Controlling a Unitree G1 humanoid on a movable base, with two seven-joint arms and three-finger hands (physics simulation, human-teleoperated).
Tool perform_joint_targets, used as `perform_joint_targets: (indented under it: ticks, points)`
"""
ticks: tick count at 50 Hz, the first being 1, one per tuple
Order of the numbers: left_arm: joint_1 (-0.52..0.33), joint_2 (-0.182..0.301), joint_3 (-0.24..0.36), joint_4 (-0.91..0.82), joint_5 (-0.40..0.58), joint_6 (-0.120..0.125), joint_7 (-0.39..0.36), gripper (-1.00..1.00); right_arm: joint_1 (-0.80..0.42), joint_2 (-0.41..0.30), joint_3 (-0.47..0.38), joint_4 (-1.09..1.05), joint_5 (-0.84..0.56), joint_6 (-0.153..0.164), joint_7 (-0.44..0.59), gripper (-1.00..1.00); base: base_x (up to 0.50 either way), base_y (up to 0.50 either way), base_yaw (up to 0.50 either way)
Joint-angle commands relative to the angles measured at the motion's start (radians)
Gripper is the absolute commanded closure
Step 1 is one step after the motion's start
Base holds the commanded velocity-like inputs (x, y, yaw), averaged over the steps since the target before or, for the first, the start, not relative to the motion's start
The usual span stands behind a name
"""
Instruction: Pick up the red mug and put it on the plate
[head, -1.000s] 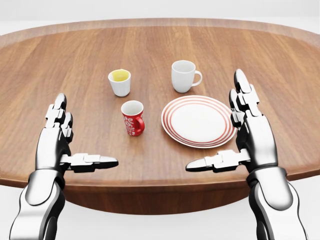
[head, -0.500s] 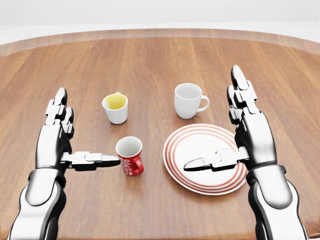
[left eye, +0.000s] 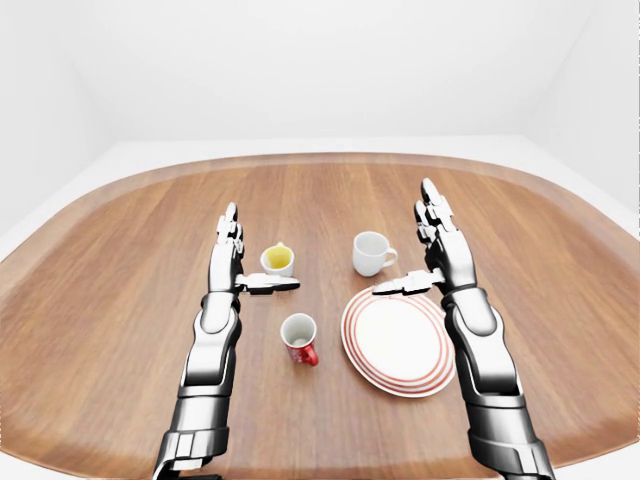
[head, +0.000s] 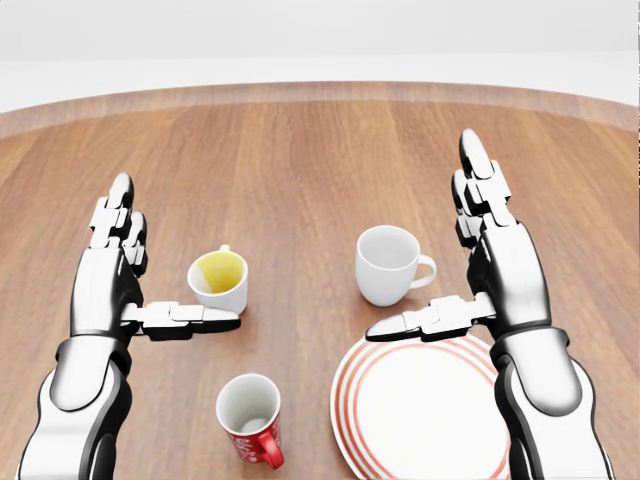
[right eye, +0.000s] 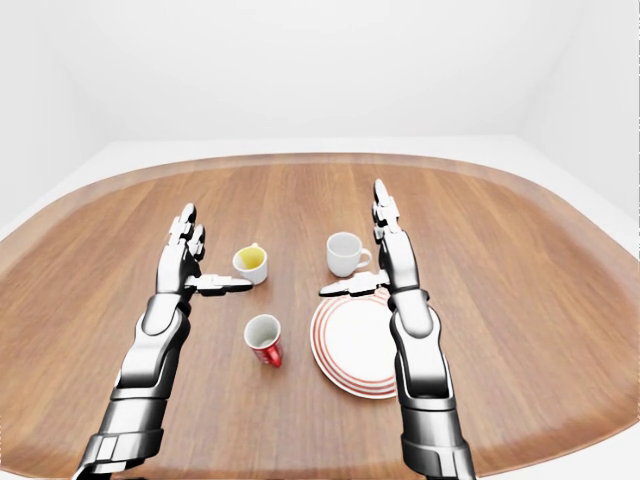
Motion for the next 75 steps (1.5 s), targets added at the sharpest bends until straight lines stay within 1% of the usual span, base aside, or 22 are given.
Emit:
perform_joint_targets:
  ticks: [1,27,34,44,47,75]
  points:
    - [0.003,0.0,0.0,-0.006,0.0,0.0,0.0,-1.0,-0.002,0.0,0.001,0.0,-0.002,0.0,0.002,-1.0,0.5,0.0,0.0]
    - [0.012,-0.003,-0.002,-0.021,0.002,0.0,-0.003,-1.0,-0.009,0.002,0.008,-0.005,-0.01,0.0,0.009,-1.0,0.5,0.0,0.0]
    - [0.011,-0.001,0.001,-0.025,0.0,0.0,-0.003,-1.0,-0.042,-0.006,0.021,0.013,-0.04,0.0,0.036,-1.0,0.02,0.0,0.0]
    - [0.01,0.0,0.001,-0.011,-0.002,0.0,-0.003,-1.0,-0.11,-0.011,0.046,0.072,-0.131,0.0,0.078,-1.0,0.0,0.0,0.0]
    - [0.009,-0.001,0.001,-0.016,-0.002,0.0,-0.003,-1.0,-0.13,-0.012,0.07,0.106,-0.178,0.0,0.1,-1.0,0.0,0.0,0.0]
    - [0.013,-0.004,-0.002,-0.038,0.0,0.0,-0.004,-1.0,-0.189,0.085,0.172,0.302,-0.4,0.0,0.18,-1.0,0.0,0.0,0.0]
